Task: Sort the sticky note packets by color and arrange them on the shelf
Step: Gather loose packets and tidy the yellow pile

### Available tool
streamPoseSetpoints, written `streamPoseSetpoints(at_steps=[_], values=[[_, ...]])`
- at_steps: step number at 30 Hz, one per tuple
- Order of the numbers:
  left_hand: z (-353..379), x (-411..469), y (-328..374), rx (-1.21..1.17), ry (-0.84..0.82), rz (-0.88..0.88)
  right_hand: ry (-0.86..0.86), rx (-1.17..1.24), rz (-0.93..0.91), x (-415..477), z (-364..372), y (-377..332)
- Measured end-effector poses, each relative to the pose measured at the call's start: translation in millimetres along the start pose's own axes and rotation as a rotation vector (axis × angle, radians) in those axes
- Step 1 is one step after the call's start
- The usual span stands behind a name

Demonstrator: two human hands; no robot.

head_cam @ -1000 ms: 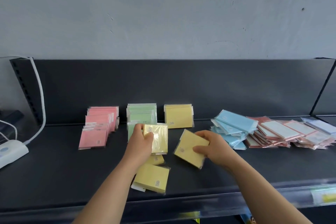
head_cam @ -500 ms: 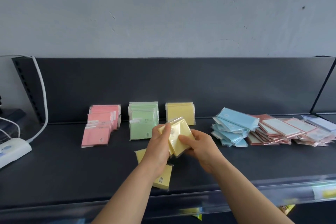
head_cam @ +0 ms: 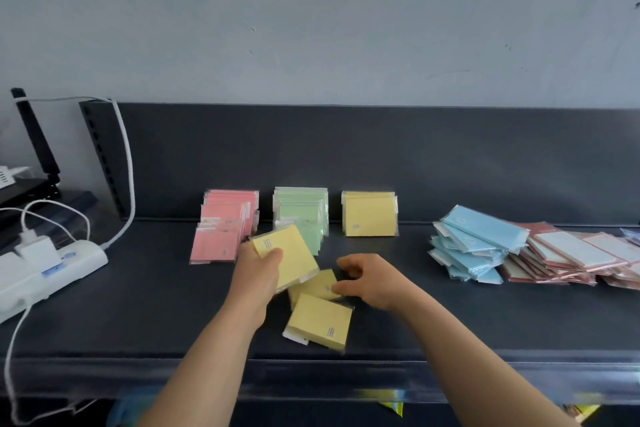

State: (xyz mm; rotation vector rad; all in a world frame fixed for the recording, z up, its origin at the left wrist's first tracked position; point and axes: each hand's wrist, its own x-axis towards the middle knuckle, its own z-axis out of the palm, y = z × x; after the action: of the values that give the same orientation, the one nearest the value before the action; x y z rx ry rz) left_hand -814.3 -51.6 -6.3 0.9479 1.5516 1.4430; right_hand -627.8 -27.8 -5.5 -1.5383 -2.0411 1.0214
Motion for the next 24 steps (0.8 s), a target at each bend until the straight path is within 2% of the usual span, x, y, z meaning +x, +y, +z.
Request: streamPoseSetpoints(at_steps=[4, 7, 10, 14, 16, 18, 21, 24], values=[[-3, -2, -12, -0.025, 0.082, -0.076, -0.118, -0.112, -0.014, 10, 4, -7], [-5, 0, -16, -0.059, 0.107, -0.086, -0.138, -0.14, -0.035, 14, 4, -8], [-4, -2, -15, -0.076, 0.092, -0.061, -0.077, -0.089, -0.001, 17, 0, -2], [-1, -8, -9, -0.081, 0.045, -0.021, 0.105, -0.035, 0.059, 17, -10, 11], [4, -10, -6, -0.093, 0.022, -0.016, 0.257, 0.088, 0.074, 13, -17, 15], [9, -12, -3, -0.089, 0.0, -0.006, 0.309, 0.33, 0.071, 9, -24, 19], [21, -16, -1, -0.101, -0.036, -0.02, 0.179, 0.792, 0.003, -1, -28, 14], [38, -23, 4, -0.226, -0.096, -0.062, 0.056, 0.884, 0.014, -7, -19, 11]])
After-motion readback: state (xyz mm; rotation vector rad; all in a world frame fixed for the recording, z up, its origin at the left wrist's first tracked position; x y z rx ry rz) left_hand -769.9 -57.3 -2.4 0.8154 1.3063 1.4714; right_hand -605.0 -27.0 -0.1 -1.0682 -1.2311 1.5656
